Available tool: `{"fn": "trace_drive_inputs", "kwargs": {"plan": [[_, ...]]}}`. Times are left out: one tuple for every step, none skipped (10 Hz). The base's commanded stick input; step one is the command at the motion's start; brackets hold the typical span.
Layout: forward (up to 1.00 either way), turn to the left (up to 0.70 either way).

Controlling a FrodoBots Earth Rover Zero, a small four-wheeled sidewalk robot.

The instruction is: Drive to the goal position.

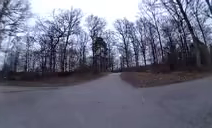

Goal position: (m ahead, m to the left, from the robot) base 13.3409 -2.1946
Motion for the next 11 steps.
{"fn": "trace_drive_inputs", "kwargs": {"plan": [[0.7, -0.21], [0.7, -0.34], [0.7, -0.35], [0.7, -0.35], [0.7, -0.35], [0.7, -0.35], [0.7, -0.35], [0.7, -0.35], [0.7, -0.35], [0.7, -0.35], [0.7, -0.35]]}}
